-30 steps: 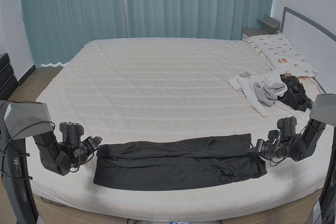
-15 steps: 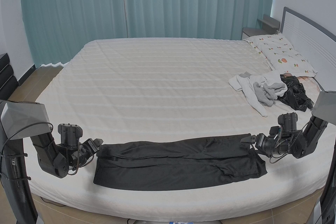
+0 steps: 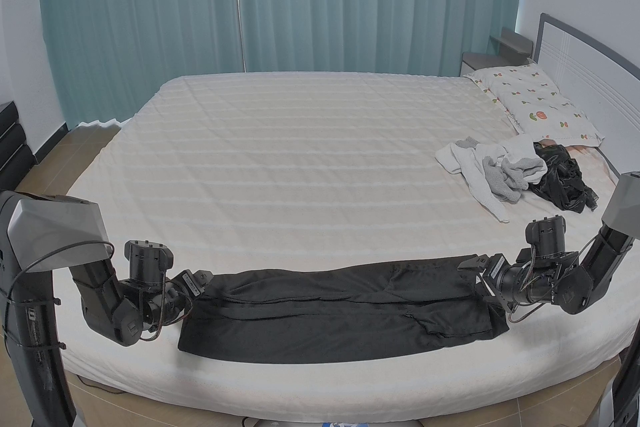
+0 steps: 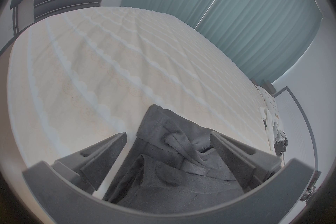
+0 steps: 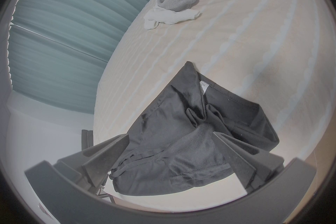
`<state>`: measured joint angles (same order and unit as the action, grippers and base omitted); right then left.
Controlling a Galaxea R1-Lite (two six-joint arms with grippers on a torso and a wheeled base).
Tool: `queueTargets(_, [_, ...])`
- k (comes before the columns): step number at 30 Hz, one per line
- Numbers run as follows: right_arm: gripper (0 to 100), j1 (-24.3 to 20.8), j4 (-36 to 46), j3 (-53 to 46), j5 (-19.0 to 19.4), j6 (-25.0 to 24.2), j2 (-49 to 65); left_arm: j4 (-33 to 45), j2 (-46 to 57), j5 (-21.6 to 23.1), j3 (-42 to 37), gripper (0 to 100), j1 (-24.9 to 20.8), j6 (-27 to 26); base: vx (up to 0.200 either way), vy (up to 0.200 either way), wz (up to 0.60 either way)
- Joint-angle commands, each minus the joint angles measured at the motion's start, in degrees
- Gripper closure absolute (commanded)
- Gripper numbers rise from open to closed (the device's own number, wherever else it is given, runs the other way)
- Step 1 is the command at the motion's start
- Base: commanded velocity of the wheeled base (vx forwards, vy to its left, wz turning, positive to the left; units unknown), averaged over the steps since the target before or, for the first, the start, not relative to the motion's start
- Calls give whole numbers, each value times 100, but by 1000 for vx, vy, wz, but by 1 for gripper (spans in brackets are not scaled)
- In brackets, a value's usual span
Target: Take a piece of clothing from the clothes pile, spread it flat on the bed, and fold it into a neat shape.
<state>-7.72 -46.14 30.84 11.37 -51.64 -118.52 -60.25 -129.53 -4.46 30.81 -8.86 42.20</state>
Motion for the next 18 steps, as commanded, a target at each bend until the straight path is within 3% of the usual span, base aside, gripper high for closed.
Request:
queueTargets(1, [0, -90, 0, -87, -12, -22, 66, 13, -249, -20, 163, 0, -54, 7, 0, 0, 0])
queueTargets(7, [0, -169, -9, -157, -12, -13, 74, 39, -398, -521, 497, 0, -45, -2, 0, 0, 0])
queueTargets(18, [0, -274, -396, -263, -267, -13, -75, 233, -398, -556, 611, 0, -89, -2, 0, 0, 0])
